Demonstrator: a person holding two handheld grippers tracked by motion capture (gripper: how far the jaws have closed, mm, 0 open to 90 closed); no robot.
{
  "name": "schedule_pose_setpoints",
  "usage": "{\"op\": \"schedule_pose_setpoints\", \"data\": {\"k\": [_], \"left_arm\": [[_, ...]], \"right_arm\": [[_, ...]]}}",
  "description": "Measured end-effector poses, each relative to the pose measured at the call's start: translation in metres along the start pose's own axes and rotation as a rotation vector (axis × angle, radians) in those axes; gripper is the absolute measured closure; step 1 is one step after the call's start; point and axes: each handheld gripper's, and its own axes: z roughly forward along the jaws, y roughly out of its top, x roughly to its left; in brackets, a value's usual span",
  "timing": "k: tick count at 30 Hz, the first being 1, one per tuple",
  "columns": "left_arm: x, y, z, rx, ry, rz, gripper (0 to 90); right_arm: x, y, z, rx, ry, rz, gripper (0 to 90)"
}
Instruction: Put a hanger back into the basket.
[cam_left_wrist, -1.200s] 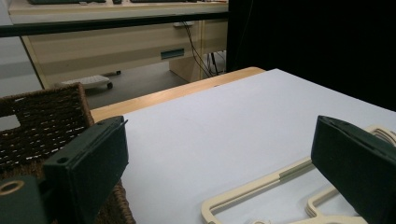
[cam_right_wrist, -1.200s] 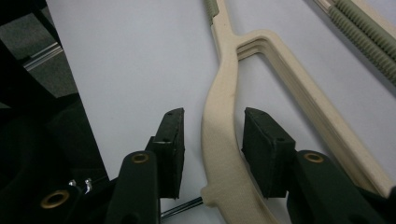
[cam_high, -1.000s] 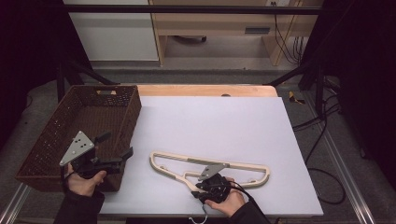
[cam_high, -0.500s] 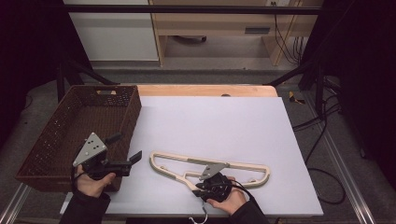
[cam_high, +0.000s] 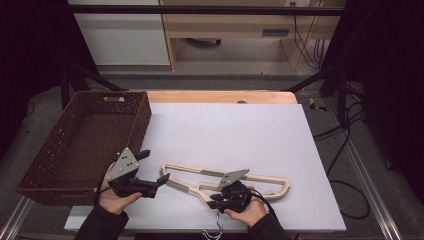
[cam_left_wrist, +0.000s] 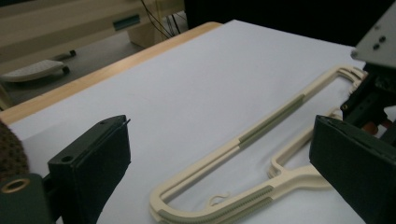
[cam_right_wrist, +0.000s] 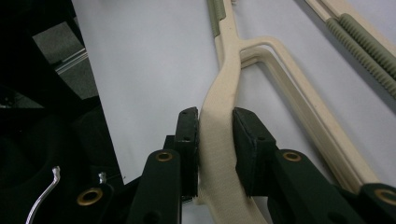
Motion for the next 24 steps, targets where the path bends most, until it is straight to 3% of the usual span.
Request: {"op": "schedule_pose_setpoints", "data": {"k": [6, 9, 13, 16, 17, 19, 20, 22, 24], "left_arm": [[-0.015, -0.005, 0.024, 0.083, -0.079, 0.076, 6.7], [-0.024, -0.011, 0.040, 0.147, -0.113, 0.135, 7.6], [-0.030, -0.015, 0.051, 0.195, -0.145, 0.172, 9.9], [-0.035, -0.017, 0.064, 0.238, -0.170, 0.238, 13.0], [-0.035, -0.017, 0.064, 0.238, -0.170, 0.238, 14.0], [-0.041, -0.020, 0.076, 0.271, -0.176, 0.297, 17.0], [-0.041, -0.020, 0.076, 0.271, -0.176, 0.297, 17.2], [-0.047, -0.022, 0.086, 0.284, -0.174, 0.345, 21.0], [-0.051, -0.022, 0.090, 0.286, -0.180, 0.367, 22.4]], "right_arm": [[-0.004, 0.004, -0.005, 0.006, 0.026, -0.007, 72.3], [-0.006, 0.007, -0.008, 0.001, 0.040, 0.000, 72.4], [-0.009, 0.008, -0.012, -0.014, 0.062, 0.015, 72.4], [-0.011, 0.009, -0.014, -0.013, 0.075, 0.023, 72.4], [-0.011, 0.009, -0.014, -0.013, 0.075, 0.023, 72.4], [-0.013, 0.010, -0.015, -0.019, 0.086, 0.024, 72.5], [-0.013, 0.010, -0.015, -0.019, 0.086, 0.024, 72.5], [-0.014, 0.011, -0.017, -0.031, 0.095, 0.035, 72.4], [-0.015, 0.011, -0.017, -0.030, 0.098, 0.029, 72.5]]}}
